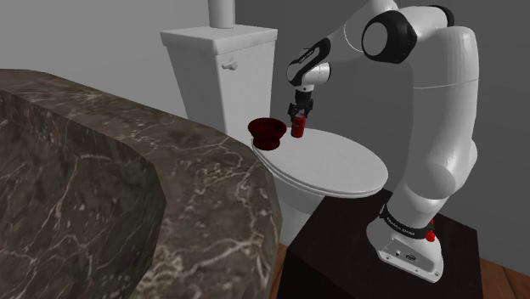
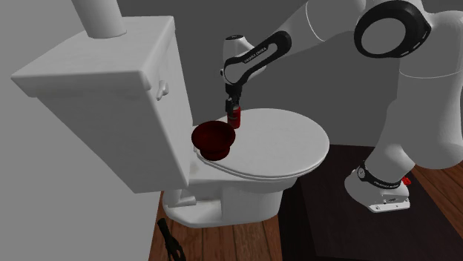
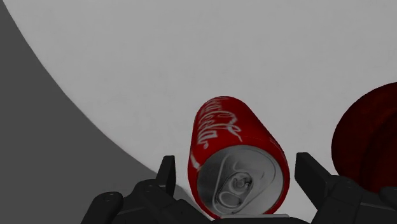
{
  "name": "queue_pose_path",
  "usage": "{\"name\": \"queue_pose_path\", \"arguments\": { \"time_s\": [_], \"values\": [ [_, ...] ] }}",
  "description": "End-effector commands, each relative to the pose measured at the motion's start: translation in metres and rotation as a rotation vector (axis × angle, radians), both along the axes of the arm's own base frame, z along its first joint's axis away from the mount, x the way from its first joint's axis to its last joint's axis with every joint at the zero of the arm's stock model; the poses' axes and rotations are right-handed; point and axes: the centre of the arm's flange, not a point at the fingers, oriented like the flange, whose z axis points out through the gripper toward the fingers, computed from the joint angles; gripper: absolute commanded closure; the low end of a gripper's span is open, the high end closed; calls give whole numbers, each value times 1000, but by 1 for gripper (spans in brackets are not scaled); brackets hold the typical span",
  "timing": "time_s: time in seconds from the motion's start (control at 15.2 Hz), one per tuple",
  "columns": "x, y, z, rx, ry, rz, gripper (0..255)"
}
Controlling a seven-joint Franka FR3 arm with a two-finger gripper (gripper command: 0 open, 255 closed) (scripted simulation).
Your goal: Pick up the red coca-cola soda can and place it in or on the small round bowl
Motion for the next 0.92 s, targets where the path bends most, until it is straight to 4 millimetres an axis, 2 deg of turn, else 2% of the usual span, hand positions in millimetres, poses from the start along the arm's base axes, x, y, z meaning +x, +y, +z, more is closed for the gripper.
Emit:
{"name": "queue_pose_path", "arguments": {
  "time_s": [0.0,0.26,0.33,0.86],
  "values": [
    [0,0,-1,0,0,0,0],
    [0,0,-1,0,0,0,0],
    [0,0,-1,0,0,0,255],
    [0,0,-1,0,0,0,255]
  ]
}}
